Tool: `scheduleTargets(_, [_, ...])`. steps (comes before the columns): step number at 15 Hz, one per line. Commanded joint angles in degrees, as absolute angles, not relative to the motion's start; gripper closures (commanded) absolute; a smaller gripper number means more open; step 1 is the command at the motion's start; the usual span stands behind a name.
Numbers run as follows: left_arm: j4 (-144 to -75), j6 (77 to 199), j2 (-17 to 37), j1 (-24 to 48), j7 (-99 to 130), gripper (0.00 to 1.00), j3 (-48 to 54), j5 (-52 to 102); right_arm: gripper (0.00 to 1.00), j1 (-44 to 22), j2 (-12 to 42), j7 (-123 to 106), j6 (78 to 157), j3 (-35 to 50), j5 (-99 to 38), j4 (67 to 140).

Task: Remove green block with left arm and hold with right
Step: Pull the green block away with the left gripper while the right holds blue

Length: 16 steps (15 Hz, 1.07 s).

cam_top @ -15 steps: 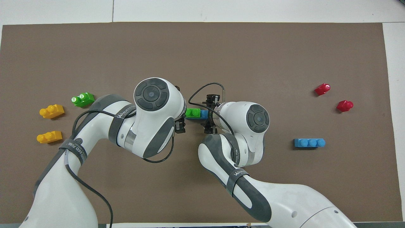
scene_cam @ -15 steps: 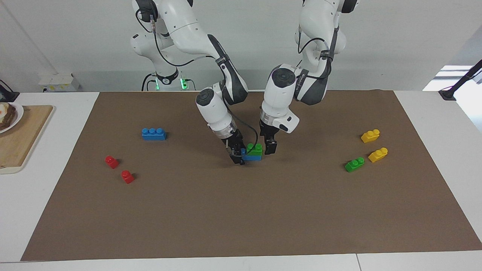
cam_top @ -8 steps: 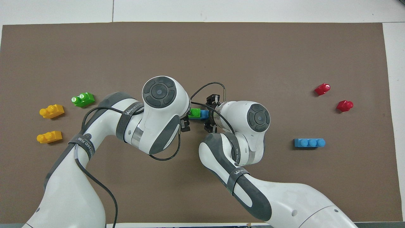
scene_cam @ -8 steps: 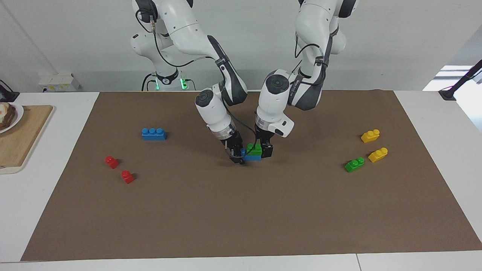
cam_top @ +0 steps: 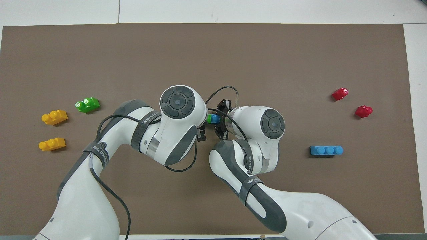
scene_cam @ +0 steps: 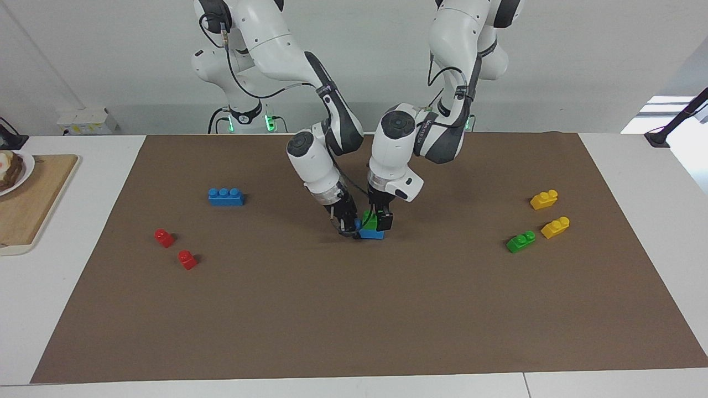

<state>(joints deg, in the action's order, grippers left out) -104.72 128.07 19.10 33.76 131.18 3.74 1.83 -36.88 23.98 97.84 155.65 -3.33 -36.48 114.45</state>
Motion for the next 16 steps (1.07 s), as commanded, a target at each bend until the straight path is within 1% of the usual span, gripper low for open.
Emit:
scheduleTargets(1, [-105.47, 129.72, 19.34, 35.51, 132.54, 0.00, 2.90, 1.85, 1.00, -36.74, 24.79, 97.74, 157.50, -2.99, -39.55, 114.34])
scheduleTargets(2, [-105.56, 130.25, 19.34, 35.77, 132.63, 0.09, 2.90, 1.67, 1.00, -36.83, 24.79, 97.73, 157.85, -2.99, -39.46, 114.35])
scheduleTargets(5, [-106.78, 131.30, 19.25, 36.39, 132.63, 0.10, 2.90, 0.88, 1.00, -36.91, 24.79, 97.56, 158.29, -2.99, -39.46, 114.43])
scheduleTargets(6, [-106.96, 131.48, 19.25, 36.39, 132.63, 0.13, 2.90, 0.79, 1.00, -36.91, 24.87, 97.38, 158.29, -2.99, -39.46, 114.43])
scheduleTargets(7, [-106.96, 131.40, 19.25, 36.39, 132.63, 0.20, 2.90, 0.62, 1.00, -36.91, 24.87, 97.38, 158.29, -2.99, -39.46, 114.43])
scheduleTargets(9, [-106.88, 130.96, 19.25, 36.39, 132.54, 0.39, 2.90, 0.53, 1.00, -36.83, 24.87, 97.38, 158.29, -2.99, -39.46, 114.52])
scheduleTargets(11, [-106.79, 130.69, 19.16, 36.39, 132.54, 0.66, 2.90, 0.53, 1.00, -36.83, 24.87, 96.86, 158.29, -2.99, -39.55, 114.61])
scheduleTargets(13, [-106.53, 129.99, 19.07, 36.30, 132.28, 0.98, 2.90, 0.53, 1.00, -36.65, 24.87, 96.77, 158.29, -2.99, -39.55, 114.61])
scheduleTargets(14, [-106.35, 129.73, 18.72, 36.21, 132.10, 1.00, 2.81, 0.53, 1.00, -36.65, 24.87, 96.85, 158.29, -2.99, -39.55, 114.61])
scheduleTargets(16, [-106.17, 128.24, 16.89, 35.42, 131.75, 1.00, 2.64, 0.53, 1.00, -36.65, 24.87, 96.86, 158.20, -2.99, -39.55, 114.61])
